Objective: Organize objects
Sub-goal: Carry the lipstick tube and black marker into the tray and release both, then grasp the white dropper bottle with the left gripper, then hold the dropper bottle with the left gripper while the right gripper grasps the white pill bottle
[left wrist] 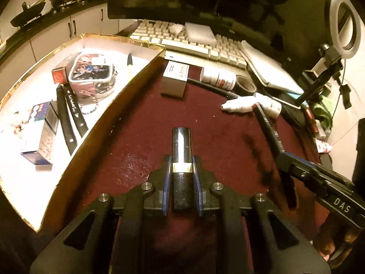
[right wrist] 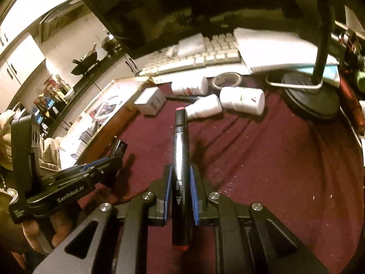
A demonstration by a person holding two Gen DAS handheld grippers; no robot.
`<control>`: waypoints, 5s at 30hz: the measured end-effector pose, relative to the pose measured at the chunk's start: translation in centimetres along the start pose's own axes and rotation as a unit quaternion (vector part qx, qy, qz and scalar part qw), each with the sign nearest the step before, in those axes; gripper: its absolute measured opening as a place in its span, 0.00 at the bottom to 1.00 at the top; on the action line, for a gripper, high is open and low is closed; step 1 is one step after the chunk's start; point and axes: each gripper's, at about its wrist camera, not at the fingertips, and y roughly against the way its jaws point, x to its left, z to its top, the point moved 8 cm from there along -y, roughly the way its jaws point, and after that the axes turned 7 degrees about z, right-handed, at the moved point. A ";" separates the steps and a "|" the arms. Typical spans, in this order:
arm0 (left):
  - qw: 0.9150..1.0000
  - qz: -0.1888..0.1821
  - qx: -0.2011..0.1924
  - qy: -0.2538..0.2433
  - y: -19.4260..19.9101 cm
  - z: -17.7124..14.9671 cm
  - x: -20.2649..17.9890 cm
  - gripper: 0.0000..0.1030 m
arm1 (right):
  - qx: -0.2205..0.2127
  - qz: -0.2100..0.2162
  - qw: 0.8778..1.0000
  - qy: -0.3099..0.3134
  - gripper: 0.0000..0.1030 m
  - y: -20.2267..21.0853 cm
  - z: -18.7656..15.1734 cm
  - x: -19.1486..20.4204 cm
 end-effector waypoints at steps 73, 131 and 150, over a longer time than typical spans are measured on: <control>0.991 0.045 -0.126 0.013 5.7 9.2 8.9 0.70 | -0.117 0.101 0.988 0.010 0.75 -4.3 9.7 8.3; 0.994 -0.078 0.029 -0.070 -5.0 4.8 -4.0 0.19 | -0.082 0.001 0.993 -0.080 0.75 1.3 1.8 -6.3; 0.997 -0.075 -0.019 -0.025 -4.6 3.8 -2.8 0.19 | -0.037 -0.122 0.988 0.081 0.75 -2.5 9.2 -6.4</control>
